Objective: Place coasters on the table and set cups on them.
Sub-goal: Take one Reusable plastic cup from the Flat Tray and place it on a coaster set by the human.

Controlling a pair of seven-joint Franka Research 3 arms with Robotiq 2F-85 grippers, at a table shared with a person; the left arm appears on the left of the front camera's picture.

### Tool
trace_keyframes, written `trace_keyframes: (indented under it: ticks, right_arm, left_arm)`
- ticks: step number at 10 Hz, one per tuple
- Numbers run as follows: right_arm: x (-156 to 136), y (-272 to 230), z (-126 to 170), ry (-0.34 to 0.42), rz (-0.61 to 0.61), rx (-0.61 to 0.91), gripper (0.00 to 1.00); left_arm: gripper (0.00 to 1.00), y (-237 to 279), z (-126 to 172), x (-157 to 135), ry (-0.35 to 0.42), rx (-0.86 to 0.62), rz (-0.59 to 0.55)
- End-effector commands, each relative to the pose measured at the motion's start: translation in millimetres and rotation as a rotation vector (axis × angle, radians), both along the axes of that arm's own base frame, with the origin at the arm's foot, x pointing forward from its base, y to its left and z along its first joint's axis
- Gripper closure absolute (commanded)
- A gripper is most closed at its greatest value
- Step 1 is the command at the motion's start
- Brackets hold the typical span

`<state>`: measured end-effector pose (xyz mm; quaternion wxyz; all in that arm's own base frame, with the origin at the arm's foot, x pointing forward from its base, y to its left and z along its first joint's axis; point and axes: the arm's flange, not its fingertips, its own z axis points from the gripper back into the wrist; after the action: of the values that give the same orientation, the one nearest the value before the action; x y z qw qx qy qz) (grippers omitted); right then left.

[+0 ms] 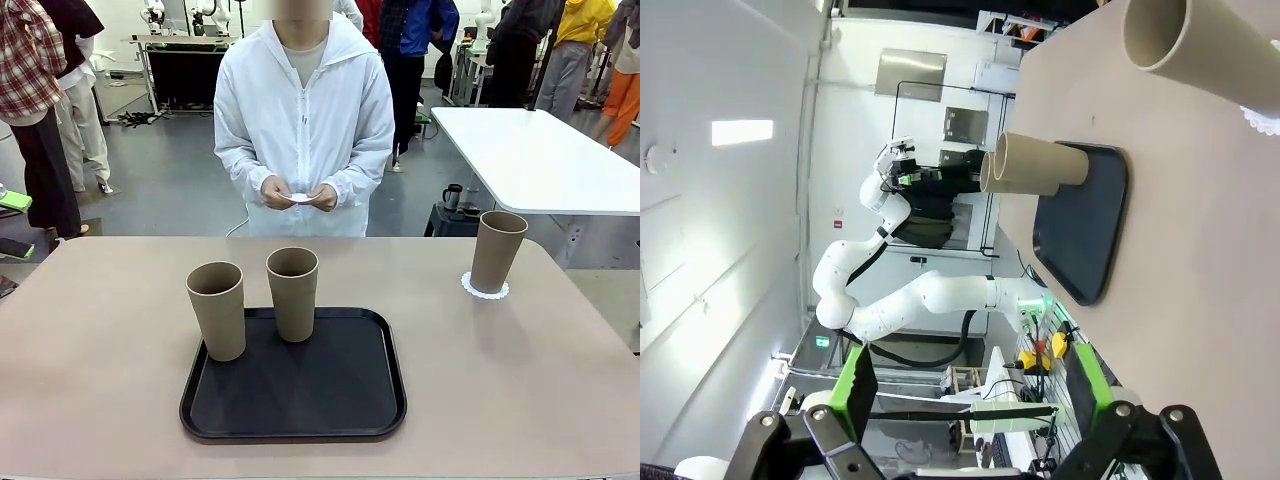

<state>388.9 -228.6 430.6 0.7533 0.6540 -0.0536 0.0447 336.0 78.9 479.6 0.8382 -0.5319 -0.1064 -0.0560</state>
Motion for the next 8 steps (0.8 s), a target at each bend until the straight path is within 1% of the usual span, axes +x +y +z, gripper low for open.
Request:
trace_keyframes:
  ticks: [1, 2, 5, 8]
  right_arm:
    - [6, -14, -15, 0.011, -0.012, -0.014, 0.0]
    - [9, -16, -19, 0.014, -0.015, -0.007, 0.0]
    - [17, -18, -25, -0.027, -0.003, -0.002, 0.0]
    - [15, -19, -31, -0.028, -0.004, 0.003, 0.0]
  left_arm:
    - [0.0, -1, 1, 0, -0.007, -0.008, 0.001]
    - [0.0, -1, 1, 0, -0.007, -0.008, 0.001]
    - [0.0, -1, 1, 0, -0.007, -0.008, 0.001]
    - [0.0, -1, 1, 0, -0.007, -0.008, 0.001]
